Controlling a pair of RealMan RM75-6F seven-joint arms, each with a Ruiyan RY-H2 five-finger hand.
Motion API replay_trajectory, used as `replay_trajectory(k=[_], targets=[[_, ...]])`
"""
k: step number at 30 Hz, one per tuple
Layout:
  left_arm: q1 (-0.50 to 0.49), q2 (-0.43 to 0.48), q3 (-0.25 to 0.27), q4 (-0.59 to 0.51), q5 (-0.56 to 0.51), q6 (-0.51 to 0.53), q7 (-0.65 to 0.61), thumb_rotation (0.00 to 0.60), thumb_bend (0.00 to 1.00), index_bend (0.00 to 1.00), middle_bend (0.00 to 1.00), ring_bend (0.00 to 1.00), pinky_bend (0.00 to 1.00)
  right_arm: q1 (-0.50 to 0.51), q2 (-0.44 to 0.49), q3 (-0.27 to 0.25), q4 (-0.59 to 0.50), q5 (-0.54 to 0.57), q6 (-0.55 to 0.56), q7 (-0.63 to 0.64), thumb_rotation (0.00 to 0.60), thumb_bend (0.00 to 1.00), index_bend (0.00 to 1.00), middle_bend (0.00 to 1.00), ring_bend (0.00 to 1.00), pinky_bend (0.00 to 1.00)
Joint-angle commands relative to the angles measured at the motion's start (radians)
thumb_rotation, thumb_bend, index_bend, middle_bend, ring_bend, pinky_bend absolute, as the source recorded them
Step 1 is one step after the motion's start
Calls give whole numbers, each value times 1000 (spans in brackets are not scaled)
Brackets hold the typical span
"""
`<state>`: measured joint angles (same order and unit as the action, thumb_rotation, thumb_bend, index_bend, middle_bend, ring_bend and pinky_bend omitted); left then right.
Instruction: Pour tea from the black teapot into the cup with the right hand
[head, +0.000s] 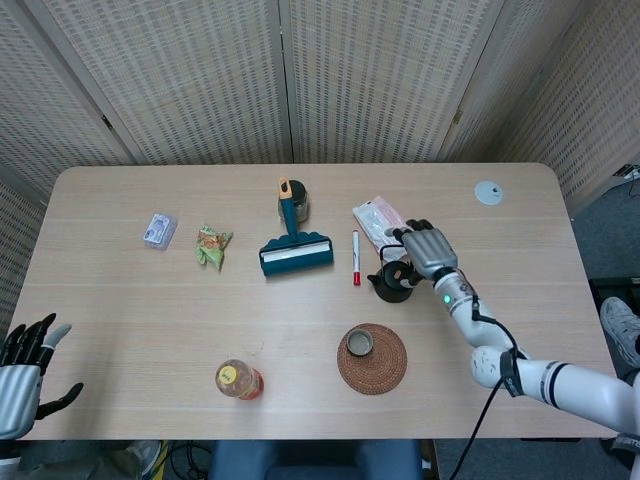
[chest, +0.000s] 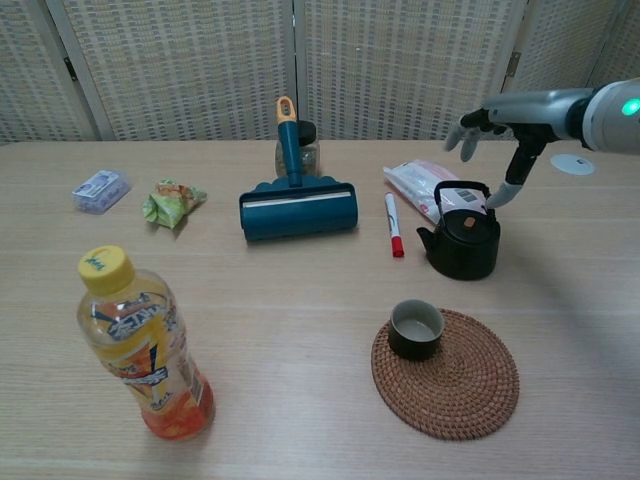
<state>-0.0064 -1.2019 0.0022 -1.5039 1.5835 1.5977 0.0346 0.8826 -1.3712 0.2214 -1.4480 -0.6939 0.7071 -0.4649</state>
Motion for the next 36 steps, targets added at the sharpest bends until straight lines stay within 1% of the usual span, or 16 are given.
replay_trajectory(k=[1, 9, 12, 21, 30, 36], targets=[[2, 0, 0, 1, -3, 0, 1, 600, 184, 149, 38, 80, 14, 29, -30, -16, 41, 29, -14, -9, 600, 0, 193, 240, 67, 99], [3, -2, 0, 6, -9, -6, 3, 600, 183, 149, 39, 80, 14, 79, -90, -38, 151, 99, -54, 4, 600, 0, 193, 242, 67, 99], [4, -2, -1, 6, -11, -6, 4, 600, 183, 149, 38, 80, 14, 94, -111, -48, 190, 122, -72, 12, 600, 0, 193, 257, 67, 99], [5, -1, -3, 8, -14, -6, 6, 600, 183, 149, 38, 80, 14, 117, -141, -72, 248, 148, -99, 37, 600, 0, 193, 318, 67, 99], [3, -3, -4, 10, -14, -11, 6, 600, 183, 149, 38, 80, 14, 117, -140, -74, 262, 149, -111, 85, 600, 0, 193, 376, 67, 99], [4, -2, -5, 10, -15, -9, 5, 600, 183, 149, 38, 80, 14, 99, -113, -55, 226, 108, -124, 154, 600, 0, 193, 425, 116, 99]])
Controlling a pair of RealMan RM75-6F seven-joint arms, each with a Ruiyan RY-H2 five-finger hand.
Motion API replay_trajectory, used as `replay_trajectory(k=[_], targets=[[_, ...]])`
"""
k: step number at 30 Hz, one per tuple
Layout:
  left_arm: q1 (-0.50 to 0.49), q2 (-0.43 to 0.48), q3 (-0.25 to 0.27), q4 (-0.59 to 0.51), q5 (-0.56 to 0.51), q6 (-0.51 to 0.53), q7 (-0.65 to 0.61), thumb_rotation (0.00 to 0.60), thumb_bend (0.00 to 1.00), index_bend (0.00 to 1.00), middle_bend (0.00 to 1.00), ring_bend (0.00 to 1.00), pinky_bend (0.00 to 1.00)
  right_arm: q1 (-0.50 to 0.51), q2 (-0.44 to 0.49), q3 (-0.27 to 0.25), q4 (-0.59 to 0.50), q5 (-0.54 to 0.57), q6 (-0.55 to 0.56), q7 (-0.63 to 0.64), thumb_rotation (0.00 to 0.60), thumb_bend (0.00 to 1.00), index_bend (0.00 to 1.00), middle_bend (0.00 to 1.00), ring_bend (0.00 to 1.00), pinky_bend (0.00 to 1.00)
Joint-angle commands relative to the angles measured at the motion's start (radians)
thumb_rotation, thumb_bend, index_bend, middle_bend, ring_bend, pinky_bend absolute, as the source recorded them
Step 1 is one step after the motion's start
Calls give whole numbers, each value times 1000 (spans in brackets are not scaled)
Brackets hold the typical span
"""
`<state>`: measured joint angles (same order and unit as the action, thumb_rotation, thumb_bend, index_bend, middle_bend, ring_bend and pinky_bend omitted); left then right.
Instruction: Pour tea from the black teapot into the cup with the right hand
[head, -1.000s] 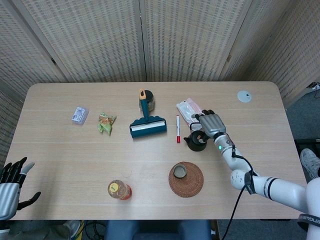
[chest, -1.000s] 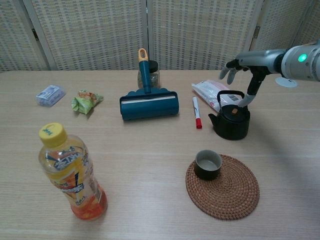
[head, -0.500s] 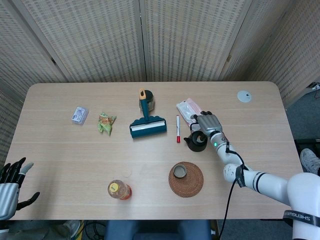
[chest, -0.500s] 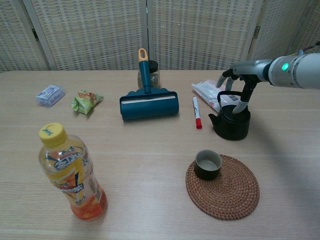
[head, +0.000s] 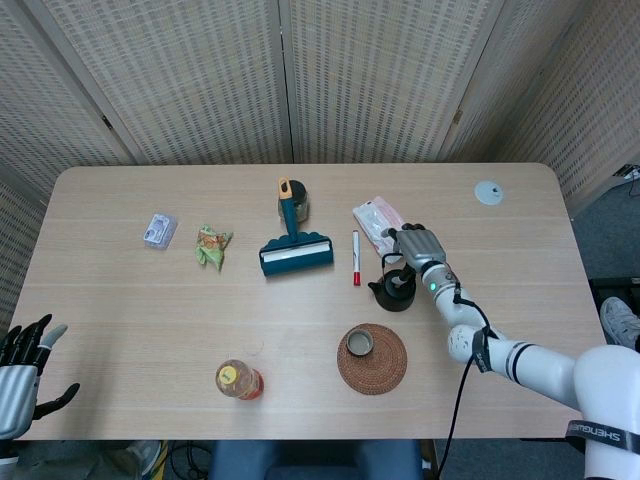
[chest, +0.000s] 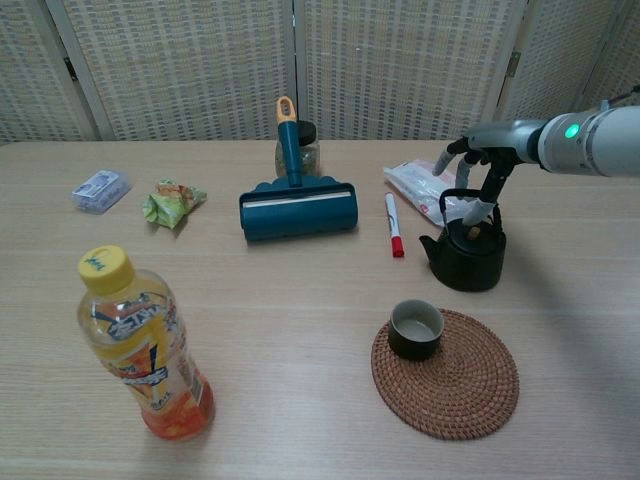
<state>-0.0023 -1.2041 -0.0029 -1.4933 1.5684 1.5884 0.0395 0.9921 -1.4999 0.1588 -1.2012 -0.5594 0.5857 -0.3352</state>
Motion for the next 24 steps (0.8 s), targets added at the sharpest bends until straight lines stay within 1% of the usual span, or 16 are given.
replay_trajectory(k=[1, 4, 8, 11, 16, 24], targets=[[0, 1, 0, 0, 1, 0, 0, 600, 183, 149, 38, 80, 14, -14, 21, 8, -29, -37, 0, 31, 600, 0, 193, 430, 125, 99], [0, 1, 0, 1, 1, 0, -1, 600, 183, 149, 38, 80, 14, -29, 46, 7, -69, -77, 12, 53, 600, 0, 193, 440, 147, 99], [-2, -1, 0, 1, 2, -1, -2, 600, 183, 149, 38, 80, 14, -52, 89, 5, -140, -131, 35, 78, 600, 0, 193, 459, 183, 99], [-3, -2, 0, 2, 5, -1, -3, 600, 183, 149, 38, 80, 14, -71, 127, -1, -201, -176, 58, 91, 600, 0, 193, 461, 193, 99], [-2, -2, 0, 4, 6, 1, -8, 600, 183, 149, 38, 80, 14, -105, 193, -22, -313, -246, 101, 95, 600, 0, 193, 461, 200, 99], [3, -2, 0, 7, 7, 10, -19, 600, 183, 149, 38, 80, 14, -152, 276, -79, -470, -322, 180, 50, 600, 0, 193, 449, 214, 99]])
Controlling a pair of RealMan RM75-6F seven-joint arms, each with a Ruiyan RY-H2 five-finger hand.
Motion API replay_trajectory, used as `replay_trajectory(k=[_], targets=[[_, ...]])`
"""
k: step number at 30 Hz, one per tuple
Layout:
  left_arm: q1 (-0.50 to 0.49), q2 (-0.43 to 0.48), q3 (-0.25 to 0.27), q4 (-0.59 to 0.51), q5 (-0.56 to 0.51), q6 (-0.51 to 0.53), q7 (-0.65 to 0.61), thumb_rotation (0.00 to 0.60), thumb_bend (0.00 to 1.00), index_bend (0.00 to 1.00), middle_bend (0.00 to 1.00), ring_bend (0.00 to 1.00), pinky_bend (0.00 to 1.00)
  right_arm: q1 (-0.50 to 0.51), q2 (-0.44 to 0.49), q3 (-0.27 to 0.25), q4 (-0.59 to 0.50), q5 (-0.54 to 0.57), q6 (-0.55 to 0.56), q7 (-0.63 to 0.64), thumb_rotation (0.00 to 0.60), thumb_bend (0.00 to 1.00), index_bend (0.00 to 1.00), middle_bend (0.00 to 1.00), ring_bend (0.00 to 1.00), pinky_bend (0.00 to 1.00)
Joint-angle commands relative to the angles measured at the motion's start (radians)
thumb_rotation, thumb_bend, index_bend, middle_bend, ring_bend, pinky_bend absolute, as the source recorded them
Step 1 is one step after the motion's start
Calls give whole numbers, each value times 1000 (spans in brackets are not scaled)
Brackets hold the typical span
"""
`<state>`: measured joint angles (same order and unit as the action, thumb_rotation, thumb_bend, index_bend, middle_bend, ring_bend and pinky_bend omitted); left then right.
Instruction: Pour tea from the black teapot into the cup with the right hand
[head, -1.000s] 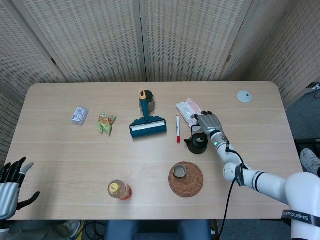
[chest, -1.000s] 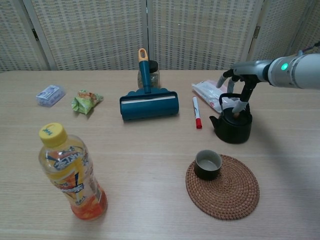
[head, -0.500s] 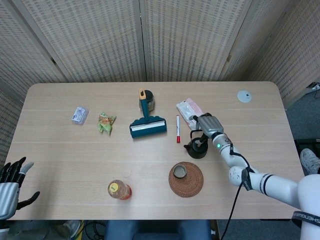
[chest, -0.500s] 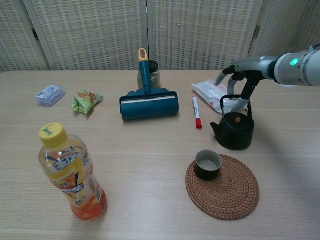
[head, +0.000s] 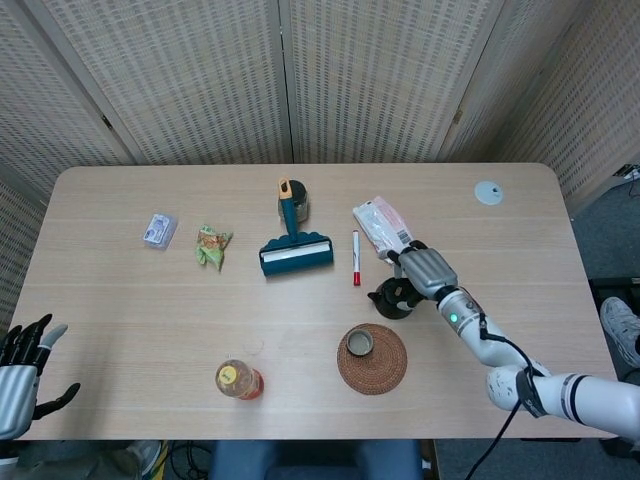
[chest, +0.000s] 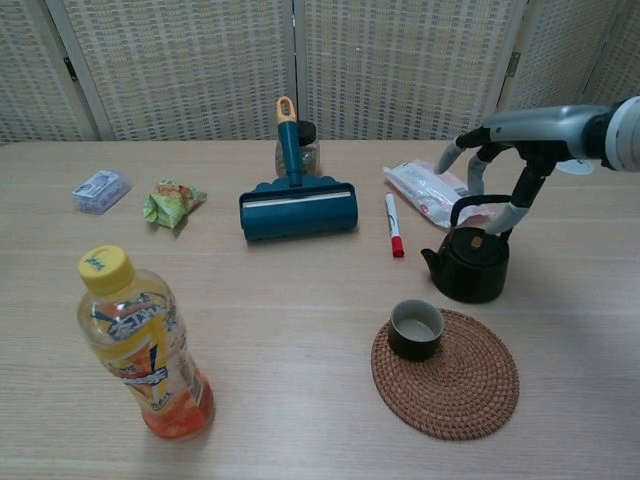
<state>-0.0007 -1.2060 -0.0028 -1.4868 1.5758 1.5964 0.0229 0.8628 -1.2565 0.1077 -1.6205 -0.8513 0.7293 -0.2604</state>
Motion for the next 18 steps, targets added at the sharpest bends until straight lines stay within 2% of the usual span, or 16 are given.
replay_trajectory(k=[1, 5, 8, 11, 18], targets=[[2, 0, 0, 1, 0, 3, -4, 600, 183, 149, 38, 80, 14, -28, 40, -35, -66, -38, 49, -35, 600, 0, 193, 435, 217, 99], [6, 0, 0, 4, 1, 9, -10, 600, 183, 149, 38, 80, 14, -53, 58, -61, -113, -73, 112, -80, 600, 0, 193, 375, 219, 99], [7, 1, 1, 4, 4, 14, -12, 600, 184, 149, 38, 80, 14, -73, 57, -77, -131, -101, 161, -114, 600, 0, 231, 338, 221, 99], [10, 1, 1, 4, 6, 18, -14, 600, 184, 149, 38, 80, 14, -92, 55, -95, -145, -120, 193, -143, 600, 0, 274, 329, 214, 99], [13, 3, 1, 2, 7, 23, -18, 600, 184, 149, 38, 80, 14, -132, 50, -121, -159, -158, 247, -181, 600, 0, 302, 346, 213, 56]])
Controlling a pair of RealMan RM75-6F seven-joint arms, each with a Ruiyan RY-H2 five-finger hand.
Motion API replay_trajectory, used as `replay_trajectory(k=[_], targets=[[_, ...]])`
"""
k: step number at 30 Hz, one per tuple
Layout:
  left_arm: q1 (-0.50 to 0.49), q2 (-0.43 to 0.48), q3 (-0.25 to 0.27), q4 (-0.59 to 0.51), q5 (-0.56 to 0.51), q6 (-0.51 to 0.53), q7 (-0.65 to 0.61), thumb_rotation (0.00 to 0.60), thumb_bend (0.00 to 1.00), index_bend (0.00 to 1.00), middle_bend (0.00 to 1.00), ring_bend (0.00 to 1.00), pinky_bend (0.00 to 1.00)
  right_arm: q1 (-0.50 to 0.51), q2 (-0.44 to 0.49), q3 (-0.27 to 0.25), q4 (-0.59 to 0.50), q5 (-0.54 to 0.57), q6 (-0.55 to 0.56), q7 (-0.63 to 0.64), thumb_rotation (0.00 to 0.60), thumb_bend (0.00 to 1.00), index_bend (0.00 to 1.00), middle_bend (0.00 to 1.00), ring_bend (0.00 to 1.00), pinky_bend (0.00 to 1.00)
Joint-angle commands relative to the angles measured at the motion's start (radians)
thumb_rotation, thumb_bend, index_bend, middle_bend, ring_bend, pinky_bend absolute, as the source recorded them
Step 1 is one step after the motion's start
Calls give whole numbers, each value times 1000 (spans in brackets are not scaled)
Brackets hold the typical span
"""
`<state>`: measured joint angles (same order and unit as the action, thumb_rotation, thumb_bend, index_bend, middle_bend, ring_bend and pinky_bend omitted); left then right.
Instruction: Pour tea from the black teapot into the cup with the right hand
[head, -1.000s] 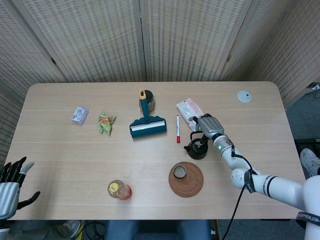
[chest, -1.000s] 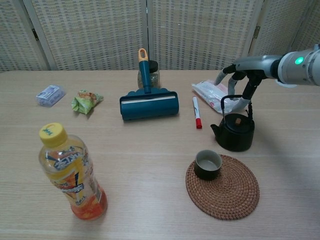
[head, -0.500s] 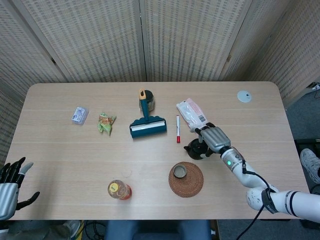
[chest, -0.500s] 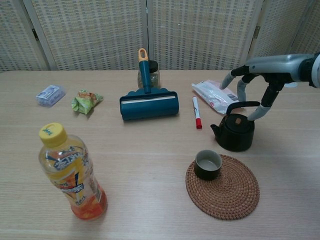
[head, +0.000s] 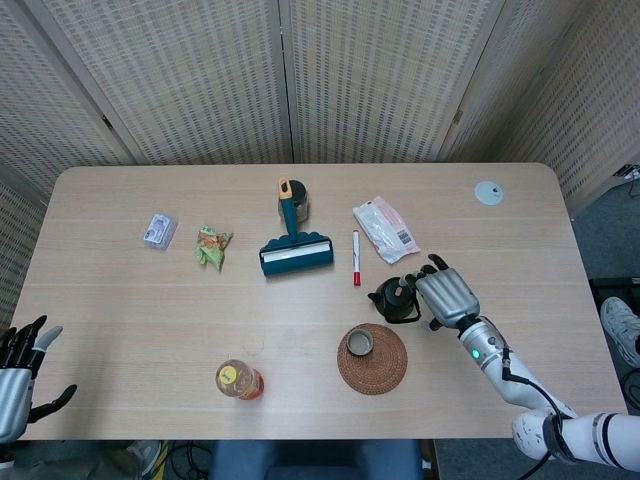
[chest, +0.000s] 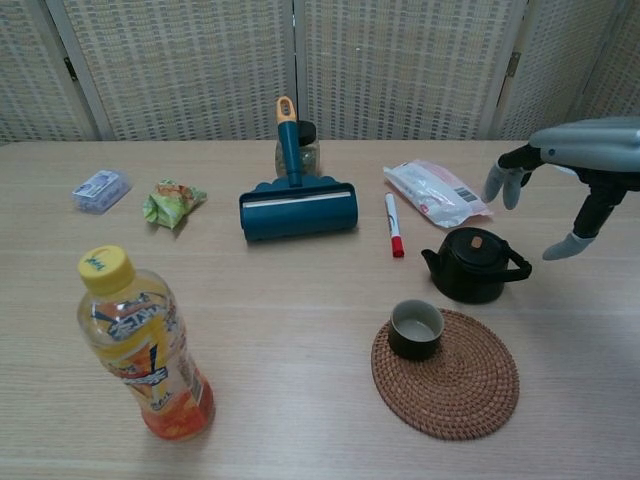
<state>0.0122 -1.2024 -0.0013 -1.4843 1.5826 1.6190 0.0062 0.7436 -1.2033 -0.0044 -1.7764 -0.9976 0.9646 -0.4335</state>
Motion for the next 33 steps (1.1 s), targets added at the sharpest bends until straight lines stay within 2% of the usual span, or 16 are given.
replay_trajectory(k=[1, 5, 10, 33], targets=[[1, 0, 0, 0, 1, 2, -2, 600, 183, 149, 38, 80, 14, -18, -4, -11, -3, -15, 15, -9, 600, 0, 302, 347, 213, 48], [3, -1, 1, 2, 3, 3, -4, 600, 183, 149, 38, 80, 14, -37, -14, -22, 2, -28, 24, -15, 600, 0, 302, 352, 213, 1], [5, 0, 1, 5, 4, 7, -9, 600, 183, 149, 38, 80, 14, -61, -37, -31, 9, -50, 36, -17, 600, 0, 302, 352, 213, 0], [11, -6, 1, 24, 2, 9, -31, 600, 183, 149, 38, 80, 14, -104, -150, -1, 78, -50, 39, -16, 600, 0, 302, 352, 240, 0]])
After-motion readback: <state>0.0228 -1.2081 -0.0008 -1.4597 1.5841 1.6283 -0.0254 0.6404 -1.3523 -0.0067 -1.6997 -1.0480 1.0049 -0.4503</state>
